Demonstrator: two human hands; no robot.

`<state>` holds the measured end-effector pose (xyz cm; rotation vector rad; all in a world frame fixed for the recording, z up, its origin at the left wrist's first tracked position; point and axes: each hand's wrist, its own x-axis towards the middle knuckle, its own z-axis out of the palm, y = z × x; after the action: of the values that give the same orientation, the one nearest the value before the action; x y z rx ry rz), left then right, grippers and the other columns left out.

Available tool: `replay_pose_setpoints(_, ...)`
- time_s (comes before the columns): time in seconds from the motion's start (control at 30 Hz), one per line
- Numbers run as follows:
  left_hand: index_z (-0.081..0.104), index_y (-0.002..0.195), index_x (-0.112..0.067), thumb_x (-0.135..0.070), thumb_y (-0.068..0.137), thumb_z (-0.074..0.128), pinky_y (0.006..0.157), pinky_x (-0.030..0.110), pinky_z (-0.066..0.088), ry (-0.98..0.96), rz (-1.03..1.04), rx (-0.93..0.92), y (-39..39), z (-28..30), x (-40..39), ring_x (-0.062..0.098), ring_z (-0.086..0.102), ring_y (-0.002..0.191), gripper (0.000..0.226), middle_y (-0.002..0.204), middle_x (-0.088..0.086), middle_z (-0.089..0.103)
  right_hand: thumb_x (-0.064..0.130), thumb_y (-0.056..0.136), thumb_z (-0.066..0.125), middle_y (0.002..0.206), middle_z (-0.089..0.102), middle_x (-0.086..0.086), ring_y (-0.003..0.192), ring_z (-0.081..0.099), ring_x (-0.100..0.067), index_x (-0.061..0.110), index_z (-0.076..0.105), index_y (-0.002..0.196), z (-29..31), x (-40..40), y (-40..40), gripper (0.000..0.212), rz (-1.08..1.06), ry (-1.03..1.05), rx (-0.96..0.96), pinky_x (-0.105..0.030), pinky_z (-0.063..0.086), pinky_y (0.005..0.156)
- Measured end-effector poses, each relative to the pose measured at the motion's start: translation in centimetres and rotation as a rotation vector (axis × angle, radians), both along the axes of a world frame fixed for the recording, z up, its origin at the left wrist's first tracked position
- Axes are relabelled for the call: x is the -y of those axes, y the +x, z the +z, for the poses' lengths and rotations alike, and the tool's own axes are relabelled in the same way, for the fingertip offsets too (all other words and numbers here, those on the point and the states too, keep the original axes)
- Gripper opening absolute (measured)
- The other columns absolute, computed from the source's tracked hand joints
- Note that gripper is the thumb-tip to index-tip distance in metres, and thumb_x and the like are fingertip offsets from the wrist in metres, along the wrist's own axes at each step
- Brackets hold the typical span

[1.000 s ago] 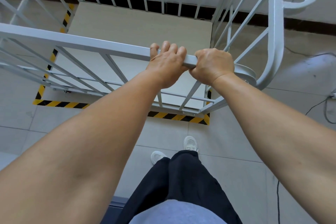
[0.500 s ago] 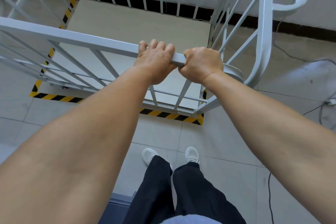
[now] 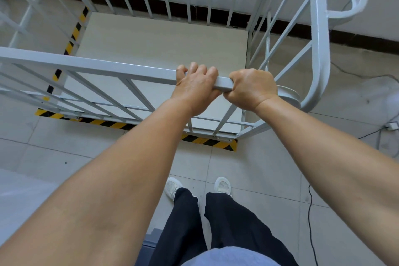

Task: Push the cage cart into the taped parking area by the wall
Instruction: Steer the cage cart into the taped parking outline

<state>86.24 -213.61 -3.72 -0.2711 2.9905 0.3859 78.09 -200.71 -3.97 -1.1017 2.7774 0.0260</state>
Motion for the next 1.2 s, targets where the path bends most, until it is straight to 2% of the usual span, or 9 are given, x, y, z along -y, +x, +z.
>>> replay_pose_setpoints(0.13,0.048,0.112,-0.021,-0.047,0.096,0.04,0.1,0.038,0.019,0.004,-0.006,-0.034,0.6,-0.3,1.2,0.023,0.037,0.11,0.031,0.112,0.001,0.05,0.048,0.092,0.045,0.072,0.051,0.003,0.068,0.05,-0.022,0.025,0.048,0.076,-0.1,1.1,0.5,0.028,-0.005,0.008,0.004,-0.028,0.035,0.06)
replay_pose_setpoints(0.4,0.049,0.11,-0.019,-0.046,0.096,0.043,0.099,0.035,0.019,0.008,-0.016,-0.078,1.3,-0.3,3.4,0.022,0.039,0.107,0.03,0.107,0.0,0.051,0.044,0.09,0.049,0.074,0.05,0.001,0.07,0.049,-0.024,0.023,0.048,0.078,-0.1,3.4,1.2,0.024,-0.043,0.004,0.024,-0.03,0.037,0.062)
replay_pose_setpoints(0.7,0.048,0.109,-0.02,-0.045,0.095,0.046,0.098,0.037,0.021,-0.027,-0.004,-0.057,3.5,-0.2,8.8,0.023,0.038,0.106,0.029,0.107,0.001,0.051,0.041,0.089,0.049,0.081,0.056,-0.001,0.072,0.047,-0.025,0.024,0.058,0.087,0.1,8.6,3.4,0.02,-0.022,-0.059,0.044,-0.029,0.035,0.064)
replay_pose_setpoints(0.87,0.047,0.111,-0.018,-0.045,0.095,0.044,0.098,0.04,0.022,-0.068,0.013,-0.029,4.0,-0.1,10.9,0.027,0.038,0.109,0.031,0.112,0.005,0.051,0.04,0.088,0.05,0.078,0.052,0.0,0.072,0.048,-0.026,0.026,0.052,0.08,0.2,11.0,4.1,0.016,-0.013,-0.069,0.044,-0.029,0.034,0.064)
replay_pose_setpoints(1.03,0.046,0.114,-0.02,-0.045,0.095,0.043,0.098,0.041,0.022,-0.085,0.0,-0.002,4.3,-0.1,11.1,0.029,0.038,0.111,0.031,0.113,0.006,0.051,0.05,0.088,0.051,0.083,0.053,-0.001,0.079,0.051,-0.026,0.025,0.05,0.084,0.1,11.0,4.2,0.026,0.013,-0.022,0.06,-0.031,0.034,0.065)
replay_pose_setpoints(1.13,0.045,0.118,-0.023,-0.045,0.096,0.041,0.099,0.043,0.022,-0.095,-0.01,0.032,4.1,0.1,10.7,0.029,0.038,0.112,0.031,0.114,0.005,0.049,0.054,0.083,0.058,0.096,0.06,-0.004,0.092,0.057,-0.027,0.02,0.054,0.1,0.2,10.0,3.7,0.038,0.064,-0.025,0.112,-0.033,0.037,0.067)
replay_pose_setpoints(1.2,0.044,0.119,-0.025,-0.043,0.096,0.041,0.101,0.045,0.022,-0.119,-0.003,0.046,4.1,0.2,10.5,0.03,0.038,0.112,0.03,0.115,0.005,0.05,0.057,0.082,0.06,0.099,0.061,-0.004,0.093,0.057,-0.028,0.02,0.053,0.106,0.6,8.8,3.4,0.045,0.074,-0.018,0.112,-0.034,0.04,0.069)
